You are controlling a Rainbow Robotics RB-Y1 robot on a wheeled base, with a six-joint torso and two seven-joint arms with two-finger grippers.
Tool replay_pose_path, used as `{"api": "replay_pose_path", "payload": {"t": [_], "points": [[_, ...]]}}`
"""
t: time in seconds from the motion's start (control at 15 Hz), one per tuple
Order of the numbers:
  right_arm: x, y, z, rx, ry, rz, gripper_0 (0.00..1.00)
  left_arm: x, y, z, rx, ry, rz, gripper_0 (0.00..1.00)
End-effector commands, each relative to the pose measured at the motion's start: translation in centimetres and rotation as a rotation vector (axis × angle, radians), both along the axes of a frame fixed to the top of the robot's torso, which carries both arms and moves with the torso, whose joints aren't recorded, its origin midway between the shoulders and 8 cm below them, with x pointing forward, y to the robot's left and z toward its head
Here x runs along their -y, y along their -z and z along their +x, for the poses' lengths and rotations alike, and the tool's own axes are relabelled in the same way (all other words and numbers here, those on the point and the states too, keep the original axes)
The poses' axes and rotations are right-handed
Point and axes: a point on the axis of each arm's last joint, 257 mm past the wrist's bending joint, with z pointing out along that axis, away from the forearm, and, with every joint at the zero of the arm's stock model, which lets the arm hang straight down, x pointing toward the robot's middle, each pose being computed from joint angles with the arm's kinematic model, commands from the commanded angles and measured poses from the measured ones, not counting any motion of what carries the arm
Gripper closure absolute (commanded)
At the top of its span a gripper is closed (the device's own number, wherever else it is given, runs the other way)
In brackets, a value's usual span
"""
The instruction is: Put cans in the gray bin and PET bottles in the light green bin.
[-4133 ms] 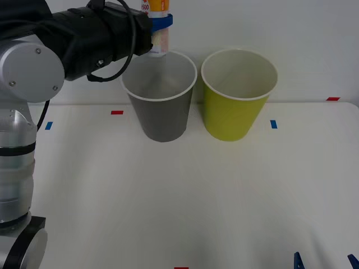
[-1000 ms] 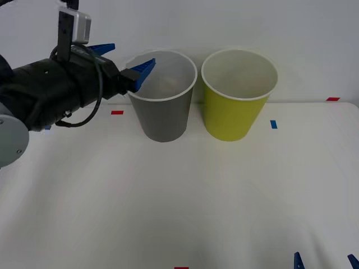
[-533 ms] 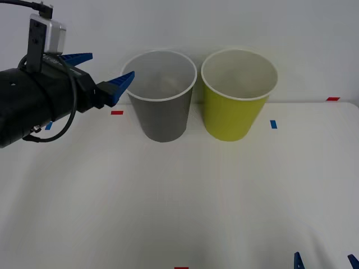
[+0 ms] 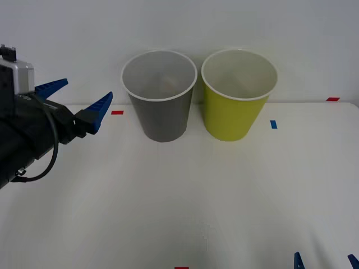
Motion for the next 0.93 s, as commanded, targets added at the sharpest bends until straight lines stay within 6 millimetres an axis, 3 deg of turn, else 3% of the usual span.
{"api": "replay_pose_path", "payload": {"t": [0.07, 0.27, 0.6, 0.93], "points": [[0.0, 0.0, 0.0, 0.0, 0.0, 0.0, 0.0, -1.5, 2.6, -2.3, 0.049, -0.051, -0.009, 0.0], [0.0, 0.0, 0.0, 0.0, 0.0, 0.0, 0.0, -3.0, 5.2, -4.1, 0.077, -0.087, -0.046, 0.01], [0.0, 0.0, 0.0, 0.0, 0.0, 0.0, 0.0, -4.6, 10.9, -4.8, 0.105, -0.125, -0.022, 0.04], [0.0, 0.0, 0.0, 0.0, 0.0, 0.0, 0.0, -5.7, 14.7, -8.1, 0.066, -0.171, -0.021, 0.04]]}}
